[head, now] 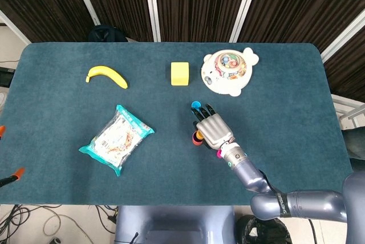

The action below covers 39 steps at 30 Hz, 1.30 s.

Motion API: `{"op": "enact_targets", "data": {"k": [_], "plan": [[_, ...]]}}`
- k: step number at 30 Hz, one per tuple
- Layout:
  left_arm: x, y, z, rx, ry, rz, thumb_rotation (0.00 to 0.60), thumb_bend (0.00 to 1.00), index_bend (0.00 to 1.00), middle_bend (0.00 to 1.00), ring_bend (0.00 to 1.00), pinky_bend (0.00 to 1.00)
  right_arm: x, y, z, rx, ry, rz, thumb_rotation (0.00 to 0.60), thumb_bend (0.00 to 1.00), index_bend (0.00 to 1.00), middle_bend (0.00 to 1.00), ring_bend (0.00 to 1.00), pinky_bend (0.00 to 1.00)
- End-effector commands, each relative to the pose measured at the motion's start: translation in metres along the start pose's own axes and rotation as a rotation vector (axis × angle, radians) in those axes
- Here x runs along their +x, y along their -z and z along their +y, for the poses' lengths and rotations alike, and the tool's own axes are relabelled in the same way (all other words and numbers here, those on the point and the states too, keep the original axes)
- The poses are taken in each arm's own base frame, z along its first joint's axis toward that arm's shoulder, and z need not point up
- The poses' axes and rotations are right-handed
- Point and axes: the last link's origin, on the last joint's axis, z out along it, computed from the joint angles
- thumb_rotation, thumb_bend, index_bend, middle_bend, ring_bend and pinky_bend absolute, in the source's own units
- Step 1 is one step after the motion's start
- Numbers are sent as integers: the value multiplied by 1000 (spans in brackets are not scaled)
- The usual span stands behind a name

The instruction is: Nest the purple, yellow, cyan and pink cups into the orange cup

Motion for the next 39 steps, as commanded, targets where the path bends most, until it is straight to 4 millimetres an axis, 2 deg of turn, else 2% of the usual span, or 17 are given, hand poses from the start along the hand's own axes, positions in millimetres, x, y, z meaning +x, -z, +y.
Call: {"op": "enact_targets", "data": {"k": [1,25,31,39], "plan": [[0,0,0,2,0,2,600,0,48,12,0,63,-3,0,1,-3,1,-7,600,463,448,0,62,70],[-2,0,2,-4,-7,-3,600,0,47,12,0,63,-13,-1,-5,13,-21,-27,600,463,441,0,62,70],[-1,0,0,1,-4,1,600,0,48,12,0,63,-17,-1,-6,12,-19,-40,600,463,279,0,62,70],[-1,0,0,1,-3,-1,600,0,48,12,0,63,-18,-3,-12,19,-18,-44,600,463,193,0,62,70]]}}
